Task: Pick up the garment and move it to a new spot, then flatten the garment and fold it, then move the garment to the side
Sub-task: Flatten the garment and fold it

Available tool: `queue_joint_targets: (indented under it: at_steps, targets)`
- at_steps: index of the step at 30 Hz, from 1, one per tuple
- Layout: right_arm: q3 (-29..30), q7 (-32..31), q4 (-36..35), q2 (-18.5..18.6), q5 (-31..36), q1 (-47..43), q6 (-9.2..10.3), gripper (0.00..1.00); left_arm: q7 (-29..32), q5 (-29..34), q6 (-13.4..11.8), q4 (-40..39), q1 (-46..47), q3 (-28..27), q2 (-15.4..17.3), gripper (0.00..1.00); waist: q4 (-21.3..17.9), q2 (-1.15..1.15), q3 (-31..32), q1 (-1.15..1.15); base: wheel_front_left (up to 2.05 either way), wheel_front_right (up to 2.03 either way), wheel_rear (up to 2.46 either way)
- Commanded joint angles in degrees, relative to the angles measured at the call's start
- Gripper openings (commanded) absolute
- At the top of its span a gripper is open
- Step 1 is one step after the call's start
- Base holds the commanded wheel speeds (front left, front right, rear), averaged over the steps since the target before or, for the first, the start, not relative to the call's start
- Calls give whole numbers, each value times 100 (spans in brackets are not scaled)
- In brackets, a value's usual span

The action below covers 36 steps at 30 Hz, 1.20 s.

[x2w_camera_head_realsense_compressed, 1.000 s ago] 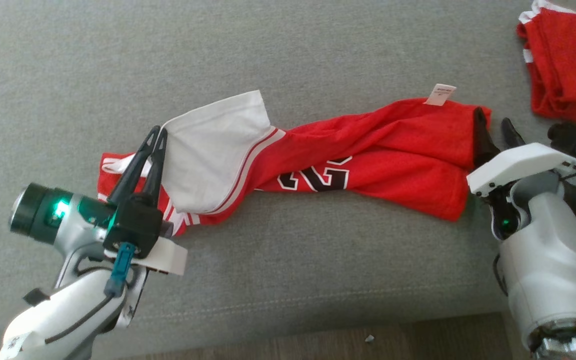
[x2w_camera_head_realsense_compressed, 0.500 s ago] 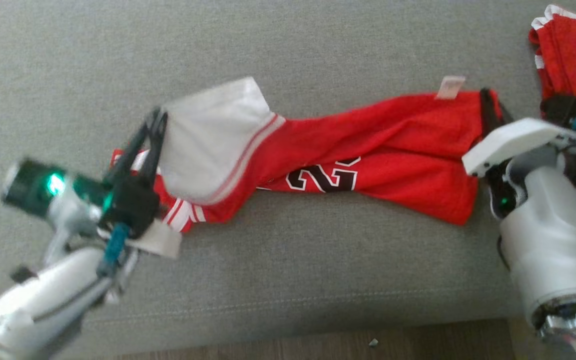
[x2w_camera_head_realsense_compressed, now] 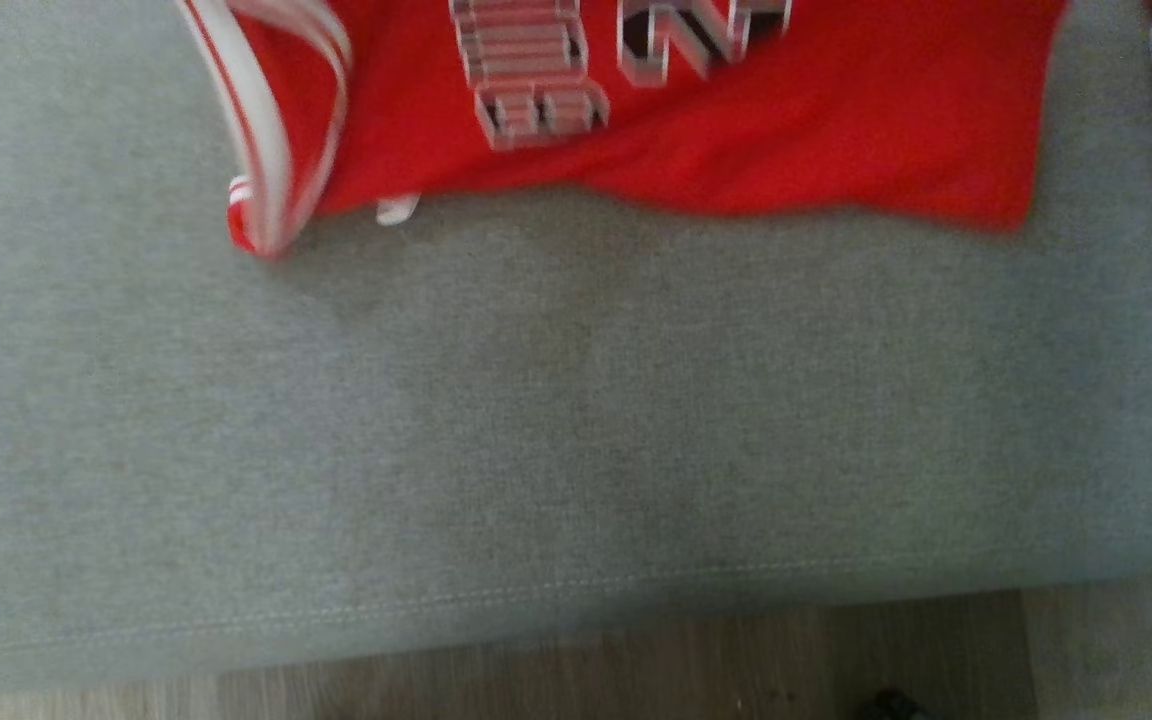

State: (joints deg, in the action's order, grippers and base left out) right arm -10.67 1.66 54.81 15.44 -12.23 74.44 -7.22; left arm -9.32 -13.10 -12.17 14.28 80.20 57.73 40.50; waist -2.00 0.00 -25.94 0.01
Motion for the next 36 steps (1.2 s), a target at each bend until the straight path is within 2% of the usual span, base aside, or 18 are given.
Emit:
queue_joint_targets:
  at_steps: [1, 4, 9, 12, 16, 20, 24, 28, 32, 36]
  targets:
    - [-105, 159, -264, 45, 190, 606, -26, 0, -134, 197, 164, 378, 817, -385, 10, 0, -113, 0, -497, -1, 0, 0, 0]
    - [-42, 520, -263, 62, 418, 1332, -26, 0, -355, 446, 224, 1104, 1725, -509, -299, 0, -183, 0, -791, -1, 0, 0, 0]
    - [75, 1132, -299, 35, 923, 2220, -26, 0, -556, 975, -72, 1633, 2925, -675, -568, 0, -213, 0, -1148, -1, 0, 0, 0]
    - [192, 1295, -557, 49, 1256, 2445, -26, 0, -564, 1255, -348, 1091, 3248, -760, -444, 0, -173, 0, -1280, -1, 0, 0, 0]
    - [307, 1329, -1229, 43, 1513, 2333, -26, 0, -566, 1344, -572, 184, 3154, -847, -72, 0, -22, 0, -1443, -1, 0, 0, 0]
    - [262, 1331, -1867, 36, 1442, 1534, -26, 0, -566, 1181, -715, -555, 2410, -755, 266, 0, 130, 0, -1479, -1, 0, 0, 0]
    - [237, 1332, -2087, 73, 1177, 345, -26, 0, -567, 802, -985, -1099, 1076, -567, 480, 0, 216, 0, -1314, -1, 0, 0, 0]
    - [262, 1332, -2056, 50, 826, -912, -26, 0, -567, 251, -1233, -1529, -457, -434, 507, 0, 214, 0, -1020, -1, 0, 0, 0]
    - [291, 1333, -1832, -56, 283, -1929, -26, 0, -567, -300, -1500, -1868, -1970, -549, 430, 0, 173, 0, -638, -1, 0, 0, 0]
    - [311, 1333, -1692, -98, -191, -2655, -26, 0, -567, -904, -1443, -1931, -3388, -795, 297, 0, 135, 0, -219, -1, 0, 0, 0]
